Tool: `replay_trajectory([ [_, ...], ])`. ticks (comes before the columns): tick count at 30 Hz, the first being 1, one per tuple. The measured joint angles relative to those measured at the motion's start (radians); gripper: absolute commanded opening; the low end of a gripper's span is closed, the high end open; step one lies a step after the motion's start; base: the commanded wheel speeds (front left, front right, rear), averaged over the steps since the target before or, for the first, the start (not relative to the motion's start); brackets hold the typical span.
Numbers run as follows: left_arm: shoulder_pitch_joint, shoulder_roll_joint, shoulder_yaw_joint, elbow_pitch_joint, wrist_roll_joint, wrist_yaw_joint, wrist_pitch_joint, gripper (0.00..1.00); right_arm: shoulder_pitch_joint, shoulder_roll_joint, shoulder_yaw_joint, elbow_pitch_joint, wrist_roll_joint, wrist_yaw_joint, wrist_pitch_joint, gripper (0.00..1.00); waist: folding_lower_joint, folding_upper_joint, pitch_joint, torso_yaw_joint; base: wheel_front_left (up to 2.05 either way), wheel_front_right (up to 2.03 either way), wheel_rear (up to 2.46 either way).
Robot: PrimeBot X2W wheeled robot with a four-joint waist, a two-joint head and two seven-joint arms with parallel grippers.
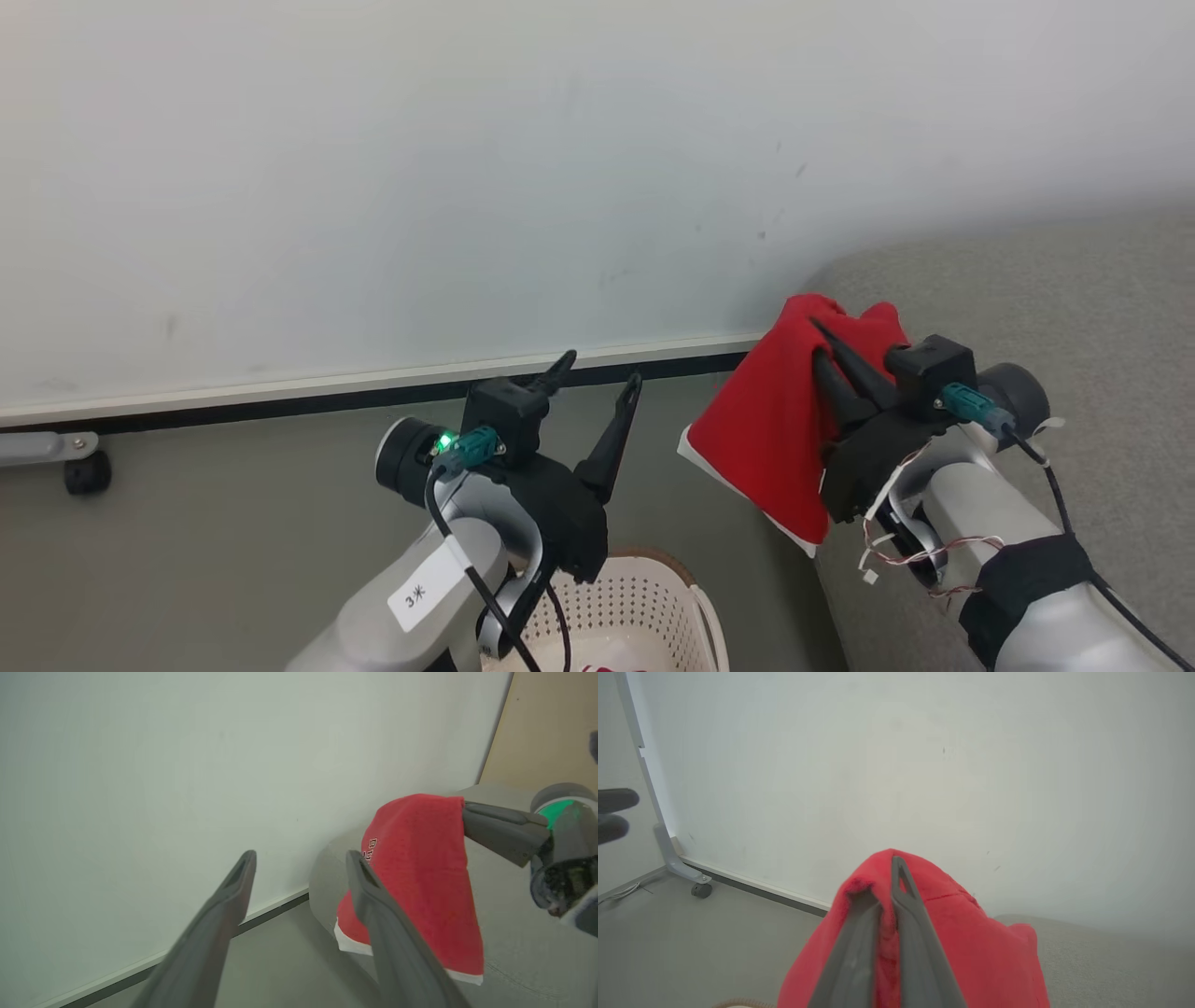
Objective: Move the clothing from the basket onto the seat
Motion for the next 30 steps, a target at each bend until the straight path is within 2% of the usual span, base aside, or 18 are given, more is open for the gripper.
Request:
replay_trajectory([
  [9, 0.094, 0.007, -0.005, -0.051, 0.005, 0.007, -0.004, 1.00, 0.020, -0.078, -0.036, -0.076, -0.011, -0.031, 0.000, 0.00, 0.0000, 0.0000, -0.002, -0.067, 0.00, 0.00, 0.00],
  [20, 0.175, 0.006, 0.004, -0.129, 0.040, 0.016, -0.008, 1.00, 0.101, -0.173, -0.084, -0.232, -0.020, -0.073, 0.000, 0.00, 0.0000, 0.0000, 0.001, -0.181, 0.00, 0.00, 0.00],
  [30, 0.195, -0.010, -0.002, -0.149, 0.080, 0.018, -0.008, 1.00, 0.164, -0.239, -0.125, -0.318, -0.019, -0.091, 0.000, 0.00, 0.0000, 0.0000, 0.032, -0.268, 0.00, 0.00, 0.00],
])
